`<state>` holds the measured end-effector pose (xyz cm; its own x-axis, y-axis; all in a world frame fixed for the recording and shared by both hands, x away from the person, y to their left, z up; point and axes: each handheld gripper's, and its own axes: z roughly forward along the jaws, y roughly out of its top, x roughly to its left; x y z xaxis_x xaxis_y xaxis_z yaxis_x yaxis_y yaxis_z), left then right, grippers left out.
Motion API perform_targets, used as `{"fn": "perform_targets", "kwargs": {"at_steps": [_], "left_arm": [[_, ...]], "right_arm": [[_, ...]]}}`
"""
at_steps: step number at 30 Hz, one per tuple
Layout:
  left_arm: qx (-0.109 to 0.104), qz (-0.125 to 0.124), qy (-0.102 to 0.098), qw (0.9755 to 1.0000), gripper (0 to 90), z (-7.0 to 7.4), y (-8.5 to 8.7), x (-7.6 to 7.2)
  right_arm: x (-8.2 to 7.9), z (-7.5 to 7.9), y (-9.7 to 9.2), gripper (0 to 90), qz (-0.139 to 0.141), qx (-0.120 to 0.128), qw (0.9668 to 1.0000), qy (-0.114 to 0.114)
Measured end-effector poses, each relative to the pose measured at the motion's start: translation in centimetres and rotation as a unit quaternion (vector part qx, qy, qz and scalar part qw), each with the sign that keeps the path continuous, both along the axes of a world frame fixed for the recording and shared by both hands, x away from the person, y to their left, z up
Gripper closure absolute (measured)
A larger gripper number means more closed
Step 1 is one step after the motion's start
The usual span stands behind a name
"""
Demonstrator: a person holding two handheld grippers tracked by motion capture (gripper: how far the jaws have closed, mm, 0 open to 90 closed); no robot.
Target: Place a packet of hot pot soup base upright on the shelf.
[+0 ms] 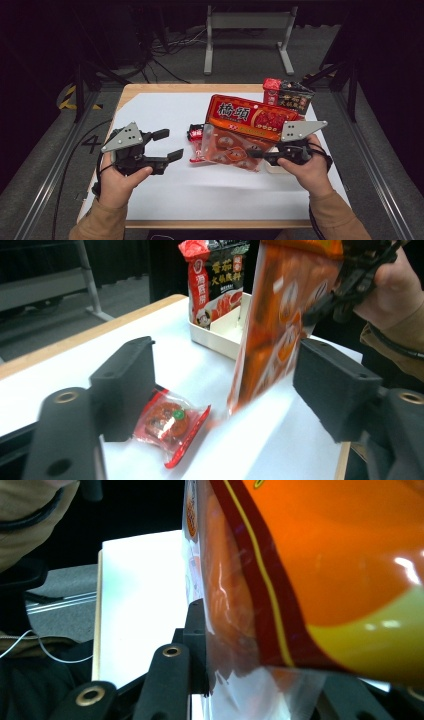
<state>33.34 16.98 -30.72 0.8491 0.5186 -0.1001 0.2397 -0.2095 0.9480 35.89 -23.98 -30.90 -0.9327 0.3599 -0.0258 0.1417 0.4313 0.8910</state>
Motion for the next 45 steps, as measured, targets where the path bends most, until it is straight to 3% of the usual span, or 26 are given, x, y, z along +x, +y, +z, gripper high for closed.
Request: {"fn": "perform_targets", "kwargs": {"at_steps": [11,16,26,32,36,45], "left_arm": [[0.021,0.035,0.022,0.9990,19.5,-2.6,1.7,1.0],[0.055,0.061,0.022,0.9964,19.2,-3.9,2.4,1.7],[0.056,0.084,0.057,0.9932,18.6,-6.1,3.8,3.0],[0.056,0.091,0.062,0.9924,18.4,-6.6,4.3,3.4],[0.053,0.094,0.070,0.9917,18.4,-6.8,4.4,3.5],[0.040,0.089,0.080,0.9920,18.0,-7.1,4.6,3.7]], "right_arm": [[0.6,1.3,-1.7,70.3,-0.039,-0.007,0.9990,0.018],[1.0,1.9,-2.4,70.3,-0.053,0.001,0.9983,0.023],[2.0,3.9,-4.3,70.3,-0.096,-0.008,0.9950,0.026],[2.5,4.3,-5.4,70.3,-0.117,-0.012,0.9929,0.017],[2.8,4.6,-6.5,70.3,-0.140,-0.023,0.9899,0.003],[3.2,4.6,-8.4,70.3,-0.183,-0.027,0.9827,-0.001]]}}
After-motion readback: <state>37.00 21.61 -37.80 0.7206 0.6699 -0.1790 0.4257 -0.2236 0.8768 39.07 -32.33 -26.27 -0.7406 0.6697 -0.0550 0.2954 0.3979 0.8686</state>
